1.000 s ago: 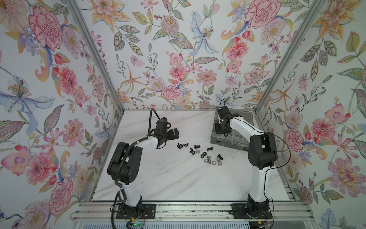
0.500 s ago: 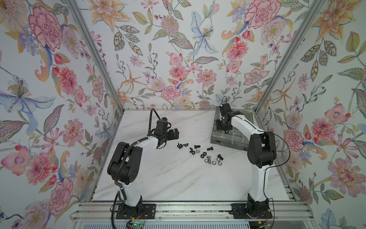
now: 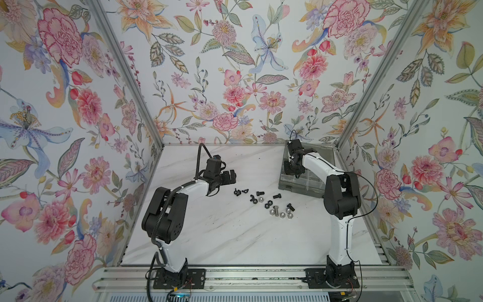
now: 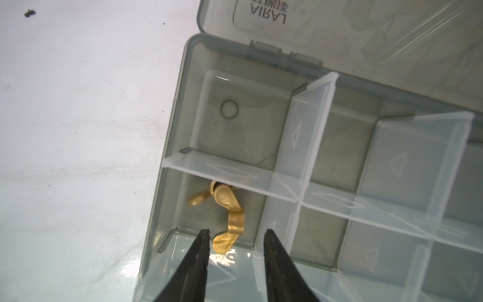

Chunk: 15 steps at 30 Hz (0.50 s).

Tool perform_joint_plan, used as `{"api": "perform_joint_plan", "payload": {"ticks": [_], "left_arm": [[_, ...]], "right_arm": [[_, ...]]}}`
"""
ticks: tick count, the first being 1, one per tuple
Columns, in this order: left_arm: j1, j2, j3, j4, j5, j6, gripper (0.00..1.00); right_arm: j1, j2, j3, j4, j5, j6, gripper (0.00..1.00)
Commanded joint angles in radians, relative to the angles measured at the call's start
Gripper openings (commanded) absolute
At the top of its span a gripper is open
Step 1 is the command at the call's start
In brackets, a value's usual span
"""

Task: Sort the screws and nuts into containers
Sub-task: Place the nut into the container.

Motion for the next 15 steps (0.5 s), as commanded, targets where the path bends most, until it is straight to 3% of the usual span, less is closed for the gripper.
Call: {"api": "perform_joint_plan", "payload": {"ticks": [1, 6, 15], "left_arm": [[-0.011, 0.009, 0.031, -0.022, 0.017, 0.021, 0.99], [-0.002, 0.009, 0.025, -0.015, 0.061, 0.023, 0.99], [0.064, -0.021, -0.082, 0.138, 0.267, -0.077, 0.99]], "right_arm": [[0.003, -0.067, -0.001, -0.008, 0.024, -0.013, 0.46], [0.039, -0.141, -0.003, -0.007, -0.034, -0.080, 0.50], [0.187, -0.160, 0.036, -0.006, -0.301, -0.243, 0.58]]}}
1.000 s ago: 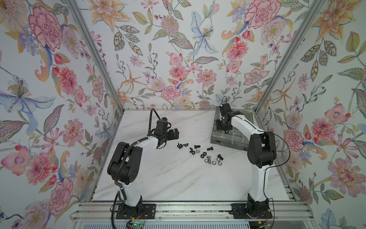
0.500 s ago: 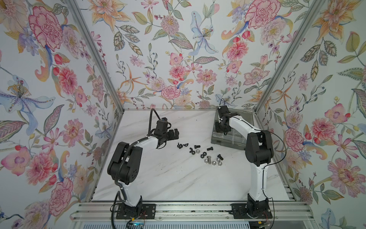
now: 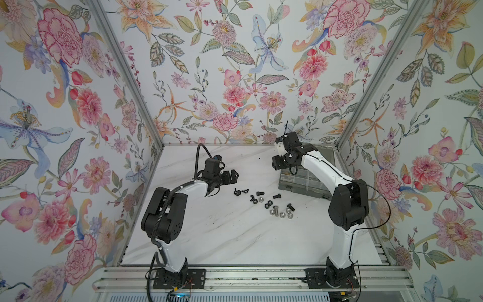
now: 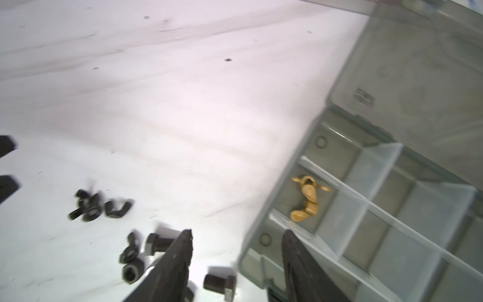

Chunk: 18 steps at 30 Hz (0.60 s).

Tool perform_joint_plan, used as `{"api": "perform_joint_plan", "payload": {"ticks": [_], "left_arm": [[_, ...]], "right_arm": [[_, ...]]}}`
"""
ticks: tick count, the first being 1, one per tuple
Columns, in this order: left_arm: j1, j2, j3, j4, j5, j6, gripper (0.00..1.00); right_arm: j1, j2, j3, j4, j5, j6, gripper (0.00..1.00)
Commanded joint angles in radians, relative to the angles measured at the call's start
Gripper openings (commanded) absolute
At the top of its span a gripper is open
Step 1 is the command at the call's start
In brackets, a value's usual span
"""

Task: Sort the screws and nuts into containers
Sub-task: Place the nut into the container, then pick up the nut from the center of the table.

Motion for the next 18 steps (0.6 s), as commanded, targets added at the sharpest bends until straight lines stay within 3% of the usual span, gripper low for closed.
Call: {"api": "perform_joint_plan", "payload": {"ticks": [1, 5, 13, 18], "left_arm": [[0.033, -0.024, -0.057, 0.062, 0.110, -0.050, 0.99], [0.056, -0.058, -0.112, 0.079, 0.112, -0.076, 0.99], [0.065, -0.123, -0.082, -0.146, -0.105, 0.030, 0.99], [0.064, -0.127, -0.073, -0.168, -0.118, 0.044, 0.99]], "right_arm": [[0.057, 0.016, 0.022, -0.008, -0.111, -0.090, 0.59], [0.124, 0.076, 0.039, -0.009, -0.117, -0.126, 0.60], [0.197, 0.193, 0.105, -0.009, -0.102, -0.002, 0.59], [0.220, 0.242, 0.116, -0.008, -0.112, -0.038, 0.57]]}}
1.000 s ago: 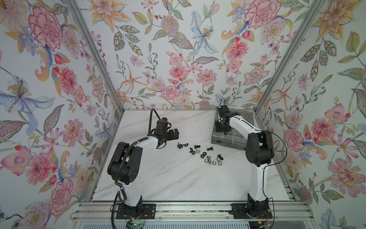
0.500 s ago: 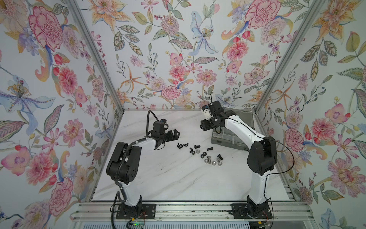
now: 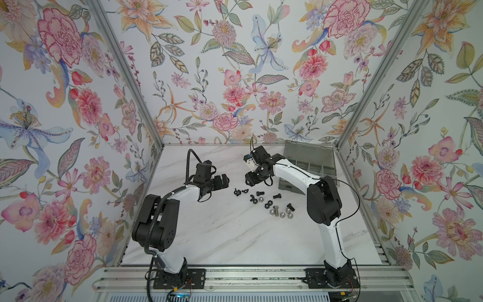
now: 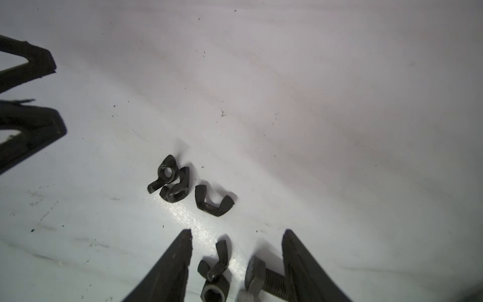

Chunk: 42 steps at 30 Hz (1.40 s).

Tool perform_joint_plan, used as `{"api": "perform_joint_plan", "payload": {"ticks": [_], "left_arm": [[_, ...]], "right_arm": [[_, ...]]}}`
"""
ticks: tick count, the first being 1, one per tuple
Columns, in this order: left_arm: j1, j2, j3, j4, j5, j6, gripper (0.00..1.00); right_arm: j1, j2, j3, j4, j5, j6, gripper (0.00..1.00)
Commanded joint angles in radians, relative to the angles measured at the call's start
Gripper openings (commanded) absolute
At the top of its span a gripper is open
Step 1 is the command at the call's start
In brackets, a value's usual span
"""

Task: Sort the screws and nuts into containers
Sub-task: Pick up the nut from the center of the table.

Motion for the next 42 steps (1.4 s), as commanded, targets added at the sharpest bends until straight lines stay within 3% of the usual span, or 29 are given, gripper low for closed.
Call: {"api": "perform_joint_plan", "payload": {"ticks": [1, 13, 22, 27, 42], "left_arm": [[0.006, -0.014, 0.025, -0.057, -0.031, 0.037, 0.99], [0.007, -0.011, 0.000, -0.015, -0.002, 0.020, 0.99], [0.007, -0.012, 0.000, -0.017, -0.006, 0.021, 0.99], [0.005, -0.014, -0.006, -0.014, -0.008, 0.018, 1.00], [0.006, -0.026, -0.022, -0.005, -0.008, 0.012, 0.99]], "right_arm": [[0.032, 0.022, 0.031, -0.010, -0.021, -0.024, 0.57], [0.057, 0.030, -0.023, -0.005, -0.087, -0.437, 0.57], [0.032, 0.005, -0.079, -0.007, -0.177, -0.662, 0.57], [-0.010, 0.007, -0.081, -0.007, -0.255, -0.728, 0.56], [-0.031, 0.060, -0.020, -0.007, -0.301, -0.834, 0.54]]}}
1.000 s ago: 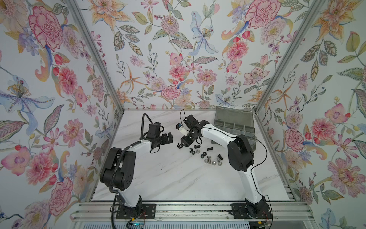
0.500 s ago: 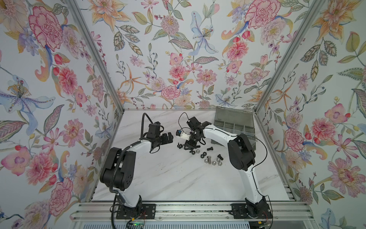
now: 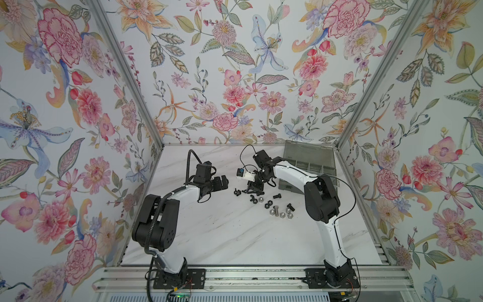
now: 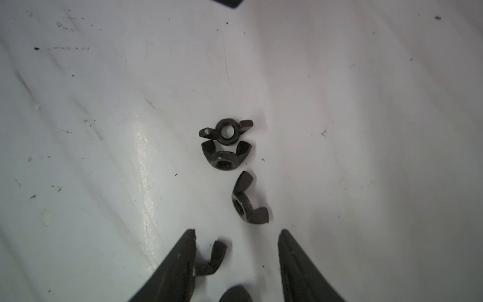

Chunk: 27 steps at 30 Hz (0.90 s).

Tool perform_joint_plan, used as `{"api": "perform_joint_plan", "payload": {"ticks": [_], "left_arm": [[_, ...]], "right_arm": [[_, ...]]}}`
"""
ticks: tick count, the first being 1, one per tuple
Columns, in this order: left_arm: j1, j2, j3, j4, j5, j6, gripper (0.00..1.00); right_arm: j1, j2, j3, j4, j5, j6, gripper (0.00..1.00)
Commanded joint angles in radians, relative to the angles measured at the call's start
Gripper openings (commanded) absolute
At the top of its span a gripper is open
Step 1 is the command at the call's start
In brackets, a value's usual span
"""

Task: Sort the screws and nuts into containers
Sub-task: Pick up the nut from the center of the table.

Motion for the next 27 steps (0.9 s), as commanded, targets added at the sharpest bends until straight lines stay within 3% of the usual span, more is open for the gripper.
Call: {"api": "perform_joint_plan", "payload": {"ticks": [1, 27], "left_arm": [[0.007, -0.026, -0.014, 0.010, 0.004, -0.007, 0.99], [0.027, -0.035, -0.049, 0.046, 0.026, -0.023, 0.99]], "right_arm": [[0.007, 0.035, 0.032, -0.009, -0.035, -0.035, 0.53], [0.024, 0.112, 0.060, -0.009, -0.012, -0.050, 0.52]]}}
